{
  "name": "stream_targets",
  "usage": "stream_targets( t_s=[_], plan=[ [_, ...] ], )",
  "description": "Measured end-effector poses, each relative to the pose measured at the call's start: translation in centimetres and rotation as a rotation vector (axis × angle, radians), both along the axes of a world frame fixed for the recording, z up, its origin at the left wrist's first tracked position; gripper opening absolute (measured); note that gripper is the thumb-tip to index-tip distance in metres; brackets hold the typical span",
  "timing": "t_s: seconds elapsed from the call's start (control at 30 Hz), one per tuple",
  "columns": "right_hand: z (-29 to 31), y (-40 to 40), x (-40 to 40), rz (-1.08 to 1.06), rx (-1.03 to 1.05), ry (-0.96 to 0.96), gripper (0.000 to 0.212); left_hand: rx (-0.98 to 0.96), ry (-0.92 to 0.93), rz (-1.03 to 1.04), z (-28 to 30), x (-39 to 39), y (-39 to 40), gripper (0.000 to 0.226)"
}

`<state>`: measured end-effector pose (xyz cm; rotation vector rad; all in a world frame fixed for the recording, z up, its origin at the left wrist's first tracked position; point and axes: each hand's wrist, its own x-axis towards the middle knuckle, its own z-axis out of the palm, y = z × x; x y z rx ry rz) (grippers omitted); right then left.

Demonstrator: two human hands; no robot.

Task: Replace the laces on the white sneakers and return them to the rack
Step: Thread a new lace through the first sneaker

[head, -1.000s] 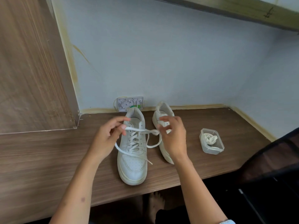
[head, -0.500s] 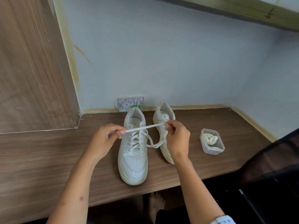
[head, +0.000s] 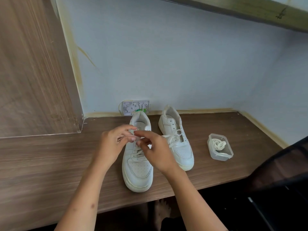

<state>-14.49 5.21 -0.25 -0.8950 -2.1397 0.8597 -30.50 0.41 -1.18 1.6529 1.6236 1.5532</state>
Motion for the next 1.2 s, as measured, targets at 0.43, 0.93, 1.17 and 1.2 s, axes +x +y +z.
stream_targets(
  t_s=[0.43, 0.93, 1.17, 1.2],
  plan=[
    [-0.6, 1.0, 0.3, -0.175, 0.061, 0.054, 0.013, 0.128, 0.132, 0.037, -0.8, 1.3, 1.3, 0.036],
    [-2.5, 1.9, -0.9, -0.455, 0.320, -0.041, 0.012, -0.164, 0.431, 0.136, -3.0, 0.4, 2.0, 0.046],
    [-2.7, 1.7, -2.4, -0.585, 0.349, -0.117, 0.012, -0.138, 0.411, 0.146, -3.3, 0.4, 2.0, 0.041],
    [-2.8, 1.6, -2.6, -0.588, 0.333, -0.126, 0.013, -0.139, 0.405, 0.146, -3.3, 0.4, 2.0, 0.042]
  ],
)
